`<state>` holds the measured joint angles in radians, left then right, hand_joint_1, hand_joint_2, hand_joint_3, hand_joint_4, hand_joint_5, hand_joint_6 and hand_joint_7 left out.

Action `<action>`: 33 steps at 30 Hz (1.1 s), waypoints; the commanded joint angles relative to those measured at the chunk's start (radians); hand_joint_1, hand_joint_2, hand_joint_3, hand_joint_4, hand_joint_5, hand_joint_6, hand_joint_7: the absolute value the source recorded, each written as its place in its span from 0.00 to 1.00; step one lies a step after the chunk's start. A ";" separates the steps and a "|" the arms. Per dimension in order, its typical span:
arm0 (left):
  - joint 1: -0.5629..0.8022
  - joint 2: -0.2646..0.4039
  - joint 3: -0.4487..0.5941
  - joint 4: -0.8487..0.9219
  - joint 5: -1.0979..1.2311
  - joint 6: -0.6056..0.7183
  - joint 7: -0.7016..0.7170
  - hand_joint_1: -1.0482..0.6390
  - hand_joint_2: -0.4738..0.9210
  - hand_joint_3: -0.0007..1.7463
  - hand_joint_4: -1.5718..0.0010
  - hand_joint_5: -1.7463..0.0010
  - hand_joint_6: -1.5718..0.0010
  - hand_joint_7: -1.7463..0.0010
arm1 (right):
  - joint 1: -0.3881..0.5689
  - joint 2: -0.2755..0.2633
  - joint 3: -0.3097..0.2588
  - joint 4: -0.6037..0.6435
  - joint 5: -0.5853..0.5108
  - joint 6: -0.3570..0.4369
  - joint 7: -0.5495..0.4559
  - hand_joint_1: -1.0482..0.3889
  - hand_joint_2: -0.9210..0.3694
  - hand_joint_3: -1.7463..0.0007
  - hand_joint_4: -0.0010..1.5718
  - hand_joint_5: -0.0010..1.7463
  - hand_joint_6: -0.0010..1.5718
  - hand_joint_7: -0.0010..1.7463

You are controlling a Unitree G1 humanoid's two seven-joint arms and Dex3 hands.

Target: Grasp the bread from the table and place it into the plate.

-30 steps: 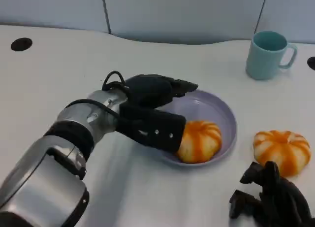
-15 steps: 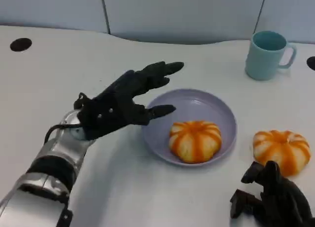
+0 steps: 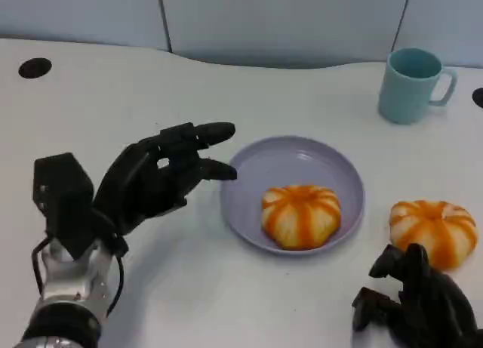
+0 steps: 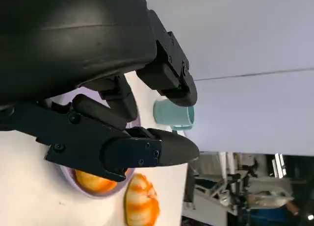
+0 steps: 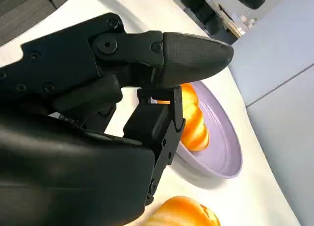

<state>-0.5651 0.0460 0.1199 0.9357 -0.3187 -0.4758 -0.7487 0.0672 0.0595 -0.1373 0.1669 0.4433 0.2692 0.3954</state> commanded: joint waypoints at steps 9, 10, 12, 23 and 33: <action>0.256 -0.003 0.020 -0.341 -0.117 0.355 -0.034 0.28 1.00 0.28 0.65 0.25 0.52 0.71 | -0.004 -0.014 -0.009 0.013 0.006 -0.009 0.005 0.42 0.00 0.71 0.73 0.78 0.64 0.72; 0.266 -0.003 0.019 -0.353 -0.115 0.362 -0.033 0.28 1.00 0.29 0.66 0.23 0.56 0.63 | -0.003 -0.013 -0.009 0.013 0.007 -0.009 0.006 0.42 0.00 0.71 0.73 0.78 0.63 0.72; 0.305 -0.008 0.024 -0.393 -0.127 0.421 -0.010 0.28 1.00 0.29 0.66 0.18 0.62 0.49 | -0.002 -0.015 -0.006 0.012 0.003 -0.012 0.007 0.42 0.00 0.71 0.73 0.78 0.64 0.72; 0.408 -0.046 0.033 -0.514 -0.102 0.544 0.175 0.31 1.00 0.27 0.57 0.00 0.68 0.07 | 0.002 -0.016 -0.009 0.006 0.006 -0.008 0.008 0.42 0.00 0.71 0.73 0.76 0.65 0.69; 0.441 -0.086 0.028 -0.516 -0.078 0.537 0.257 0.34 1.00 0.24 0.55 0.00 0.67 0.00 | -0.005 -0.022 -0.018 0.033 0.005 -0.037 0.037 0.42 0.00 0.70 0.74 0.76 0.66 0.67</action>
<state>-0.1402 -0.0367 0.1463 0.4230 -0.4044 0.0669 -0.5177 0.0622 0.0563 -0.1414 0.1861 0.4432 0.2542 0.4197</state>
